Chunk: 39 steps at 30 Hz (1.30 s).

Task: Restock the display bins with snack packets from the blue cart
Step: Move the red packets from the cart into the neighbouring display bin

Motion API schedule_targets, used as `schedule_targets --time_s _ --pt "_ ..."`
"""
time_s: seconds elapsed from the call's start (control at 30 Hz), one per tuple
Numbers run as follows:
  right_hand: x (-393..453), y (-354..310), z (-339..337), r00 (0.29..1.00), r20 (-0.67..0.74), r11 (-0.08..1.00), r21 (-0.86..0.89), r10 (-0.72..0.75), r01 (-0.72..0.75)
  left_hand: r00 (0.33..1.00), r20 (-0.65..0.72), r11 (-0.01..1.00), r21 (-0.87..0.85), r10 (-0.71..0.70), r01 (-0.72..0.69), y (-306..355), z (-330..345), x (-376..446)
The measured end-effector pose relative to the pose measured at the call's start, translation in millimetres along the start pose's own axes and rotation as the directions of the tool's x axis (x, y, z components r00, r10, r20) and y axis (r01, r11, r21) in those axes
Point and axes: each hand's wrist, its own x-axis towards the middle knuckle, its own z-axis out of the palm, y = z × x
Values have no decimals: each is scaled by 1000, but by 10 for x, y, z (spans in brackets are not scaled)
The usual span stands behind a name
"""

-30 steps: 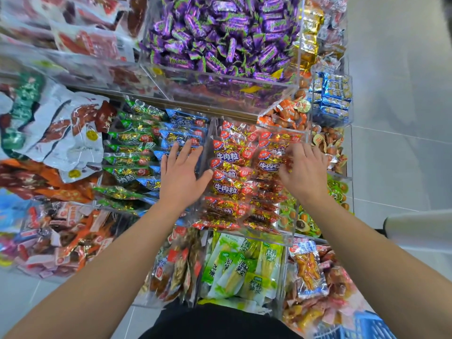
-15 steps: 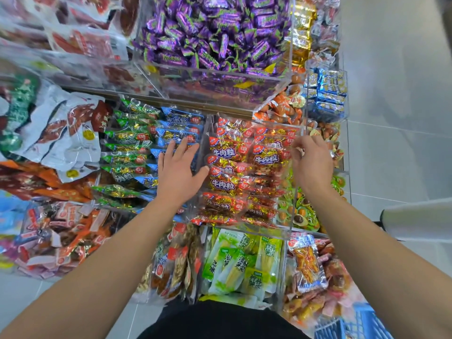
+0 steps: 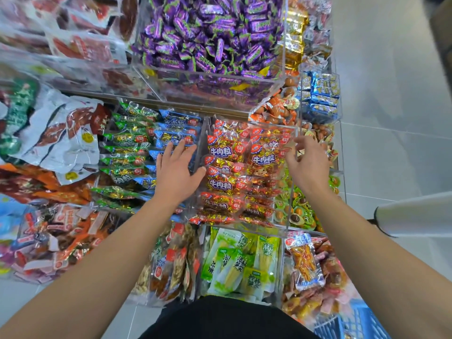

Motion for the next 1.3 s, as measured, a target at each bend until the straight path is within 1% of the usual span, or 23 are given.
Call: schedule_targets --time_s 0.13,0.2,0.33,0.43,0.57,0.67,0.73,0.83,0.9,0.97,1.17,1.3 --pt "-311 -80 -91 997 49 996 72 56 -59 998 -1 997 -36 63 -63 101 -228 -90" --pt "-537 -154 -130 993 84 989 109 87 -96 997 -12 990 -115 81 -82 190 -331 -225" --pt "-1126 -333 -208 983 126 966 201 137 -160 998 16 956 -289 64 -56 339 -431 -642" --pt "-1620 -436 -249 976 112 941 265 189 -212 991 42 930 -352 126 -103 388 -453 -960" --pt "-2338 -518 -260 950 111 860 404 293 -313 969 115 891 -429 218 -149 425 -461 -1359" --pt "-2886 -483 -233 911 107 764 513 397 -393 923 217 861 -474 319 -186 471 -400 -1651" --pt "-3262 -408 -229 871 116 696 554 478 -456 877 312 855 -485 366 -184 529 -317 -1838" --pt "-3782 -274 -232 804 140 583 620 577 -526 799 469 884 -441 377 -158 632 -117 -2105" --pt "-4127 -158 -255 748 131 509 656 651 -557 739 573 899 -426 355 -102 694 59 -2326" --pt "-4511 -13 -318 677 129 434 676 725 -595 676 661 909 -416 325 -30 773 271 -2604" --pt "-5448 417 -506 474 171 250 671 864 -698 558 795 942 -329 240 63 998 833 -3368" --pt "-5999 823 -721 392 193 149 707 900 -691 515 824 945 -318 238 72 1248 1166 -3945"
